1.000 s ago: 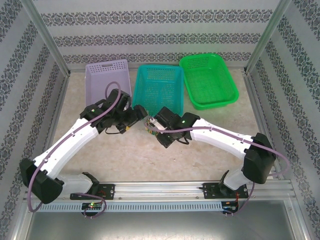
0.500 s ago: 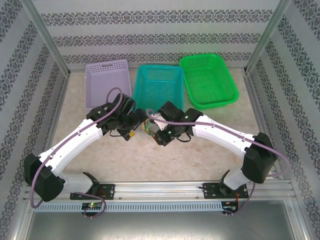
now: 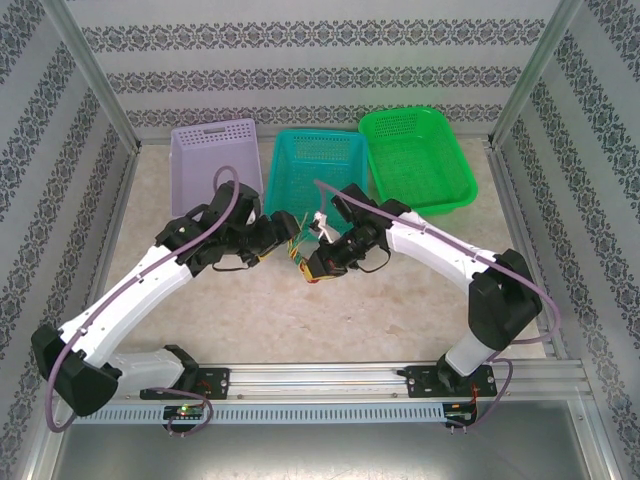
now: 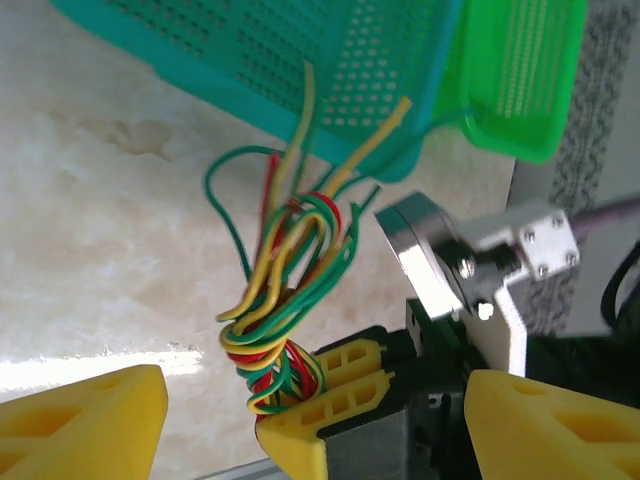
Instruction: Untangle the cables
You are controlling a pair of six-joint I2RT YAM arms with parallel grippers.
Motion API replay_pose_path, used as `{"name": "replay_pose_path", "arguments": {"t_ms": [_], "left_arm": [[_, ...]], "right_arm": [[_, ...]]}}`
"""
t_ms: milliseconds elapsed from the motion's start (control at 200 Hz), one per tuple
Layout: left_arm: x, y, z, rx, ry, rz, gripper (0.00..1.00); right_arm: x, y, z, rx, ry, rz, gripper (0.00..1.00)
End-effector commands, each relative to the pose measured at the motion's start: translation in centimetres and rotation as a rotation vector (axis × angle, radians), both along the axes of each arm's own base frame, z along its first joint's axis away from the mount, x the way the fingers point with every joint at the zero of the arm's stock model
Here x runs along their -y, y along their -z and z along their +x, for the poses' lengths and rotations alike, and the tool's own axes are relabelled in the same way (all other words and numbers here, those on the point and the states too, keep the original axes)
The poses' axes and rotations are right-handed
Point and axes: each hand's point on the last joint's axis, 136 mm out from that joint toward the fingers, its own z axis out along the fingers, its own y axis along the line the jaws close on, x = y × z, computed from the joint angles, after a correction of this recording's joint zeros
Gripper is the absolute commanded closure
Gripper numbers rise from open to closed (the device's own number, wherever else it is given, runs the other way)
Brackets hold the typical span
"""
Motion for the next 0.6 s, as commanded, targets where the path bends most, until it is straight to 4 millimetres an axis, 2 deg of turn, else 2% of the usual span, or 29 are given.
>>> {"name": "replay_pose_path", "arguments": {"t_ms": [0, 160, 290, 375, 470, 545, 595], "left_arm": [[1.6, 1.2, -1.3, 0.068, 0.296, 0.086, 0.22], [1.4, 2.1, -1.1, 0.114, 0.45, 0.213, 0.2], [0.8, 2.4, 0.4, 0.154, 0.462, 0.313, 0.19], [1.0, 2.3, 1.3, 0.191, 0.455, 0.318, 0.22], [1.6, 3.1, 1.6, 0.176, 0.468, 0.296, 0.31], [1.8, 3.9, 1.4, 0.15, 0.478, 0.286, 0.48], [1.9, 4.2, 1.3, 0.146, 0.476, 0.277, 0.56]], "right_arm": [[-1.1, -3.2, 0.1, -0.069, -0.009, 0.115, 1.0], [-1.5, -3.7, -0.1, -0.106, -0.029, 0.127, 1.0], [-1.8, -4.0, -0.7, -0.122, -0.048, 0.14, 1.0], [-1.8, -4.1, -1.0, -0.123, -0.055, 0.142, 1.0], [-1.7, -4.3, -1.0, -0.12, -0.043, 0.148, 1.0], [-1.5, -4.6, -0.7, -0.115, -0.03, 0.161, 1.0], [-1.4, -4.8, -0.6, -0.114, -0.023, 0.167, 1.0]]}}
